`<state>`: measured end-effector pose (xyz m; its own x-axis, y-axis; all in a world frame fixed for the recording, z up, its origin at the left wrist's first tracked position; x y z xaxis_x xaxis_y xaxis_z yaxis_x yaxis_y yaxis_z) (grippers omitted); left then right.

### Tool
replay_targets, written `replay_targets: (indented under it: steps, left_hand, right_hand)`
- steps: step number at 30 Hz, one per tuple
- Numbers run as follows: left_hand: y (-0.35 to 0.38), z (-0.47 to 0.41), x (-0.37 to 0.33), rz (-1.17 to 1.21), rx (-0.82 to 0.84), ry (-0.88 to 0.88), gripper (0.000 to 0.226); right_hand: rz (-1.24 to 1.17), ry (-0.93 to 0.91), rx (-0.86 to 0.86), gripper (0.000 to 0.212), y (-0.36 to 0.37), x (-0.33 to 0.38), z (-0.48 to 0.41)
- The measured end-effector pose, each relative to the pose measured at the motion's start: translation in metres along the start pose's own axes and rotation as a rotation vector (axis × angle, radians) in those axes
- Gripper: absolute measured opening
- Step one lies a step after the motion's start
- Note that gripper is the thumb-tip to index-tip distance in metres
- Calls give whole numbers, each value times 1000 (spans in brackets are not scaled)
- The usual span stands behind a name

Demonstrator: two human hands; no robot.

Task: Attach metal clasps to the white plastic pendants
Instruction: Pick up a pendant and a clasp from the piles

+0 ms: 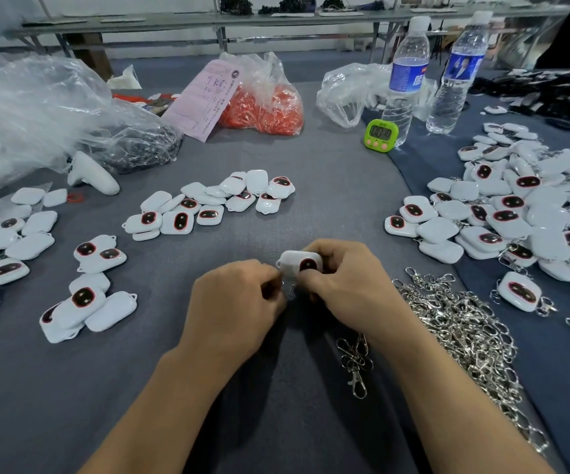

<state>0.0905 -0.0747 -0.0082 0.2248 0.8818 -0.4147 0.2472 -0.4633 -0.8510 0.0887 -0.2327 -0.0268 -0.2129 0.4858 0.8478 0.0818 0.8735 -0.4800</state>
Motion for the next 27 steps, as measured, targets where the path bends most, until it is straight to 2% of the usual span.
replay_targets:
  steps: [3, 6, 13, 19, 27]
  left_hand:
    - [3, -1, 1, 77, 71, 0, 11]
    - [5, -2, 2, 106, 96, 5, 4]
    - [7, -3, 6, 194, 182, -44, 13]
    - [7, -2, 6, 197, 205, -49, 18]
    - [4, 0, 3, 198, 179, -65, 27]
  right_hand:
    - [-38, 8, -44, 9, 0, -2, -1]
    - [51, -11, -87, 20, -5, 1, 0]
    - [35, -109, -70, 19, -6, 11, 0]
    - [69, -127, -34, 23, -7, 13, -1]
    - [2, -62, 0, 20, -6, 4, -4]
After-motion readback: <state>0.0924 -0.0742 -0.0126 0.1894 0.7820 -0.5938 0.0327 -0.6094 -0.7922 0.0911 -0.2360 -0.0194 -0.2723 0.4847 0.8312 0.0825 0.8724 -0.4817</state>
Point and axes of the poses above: each hand's wrist, its own z-axis away from the middle knuckle, its own y-axis out of the palm, x = y × z, the point moved 7 cm from there along -z, towards the middle knuckle, and after that the axes turned 13 degrees about -y, right-handed, at the moved point
